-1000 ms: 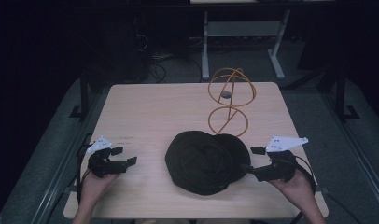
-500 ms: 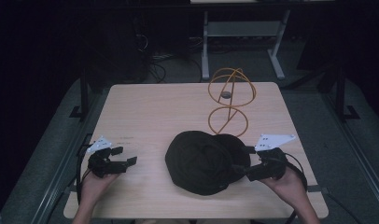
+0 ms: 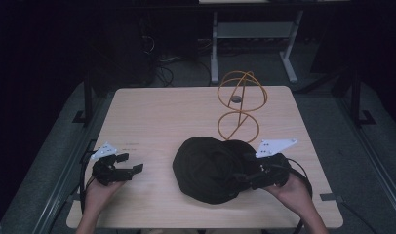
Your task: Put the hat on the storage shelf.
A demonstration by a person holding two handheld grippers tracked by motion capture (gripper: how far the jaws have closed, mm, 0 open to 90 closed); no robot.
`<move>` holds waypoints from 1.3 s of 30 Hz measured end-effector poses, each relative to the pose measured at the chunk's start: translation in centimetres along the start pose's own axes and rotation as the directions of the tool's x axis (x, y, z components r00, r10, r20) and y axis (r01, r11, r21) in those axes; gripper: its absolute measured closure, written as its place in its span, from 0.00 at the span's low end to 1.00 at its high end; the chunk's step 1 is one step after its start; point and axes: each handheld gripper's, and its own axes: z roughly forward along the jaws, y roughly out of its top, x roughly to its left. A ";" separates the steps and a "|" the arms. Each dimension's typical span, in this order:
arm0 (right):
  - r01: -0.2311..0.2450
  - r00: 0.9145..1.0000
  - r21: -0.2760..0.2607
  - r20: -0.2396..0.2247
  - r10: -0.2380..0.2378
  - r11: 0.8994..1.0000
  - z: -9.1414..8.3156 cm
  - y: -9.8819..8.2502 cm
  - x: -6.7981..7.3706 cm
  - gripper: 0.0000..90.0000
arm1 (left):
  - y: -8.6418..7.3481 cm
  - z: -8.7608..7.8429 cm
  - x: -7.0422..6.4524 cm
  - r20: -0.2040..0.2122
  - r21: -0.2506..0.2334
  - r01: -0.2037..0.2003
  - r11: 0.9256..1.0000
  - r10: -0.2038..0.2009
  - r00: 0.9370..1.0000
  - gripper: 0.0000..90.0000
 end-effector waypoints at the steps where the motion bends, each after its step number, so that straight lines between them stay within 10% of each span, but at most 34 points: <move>1: 0.006 1.000 0.003 -0.001 -0.006 1.000 0.1 0.1 0.1 0.28 | 0.0 0.0 0.0 0.001 0.000 0.000 1.000 0.000 1.000 0.21; 39: 0.085 0.992 0.085 -0.101 -0.076 0.993 5.1 1.6 3.2 0.28 | 0.0 0.0 0.0 0.005 -0.001 -0.002 1.000 0.002 1.000 0.21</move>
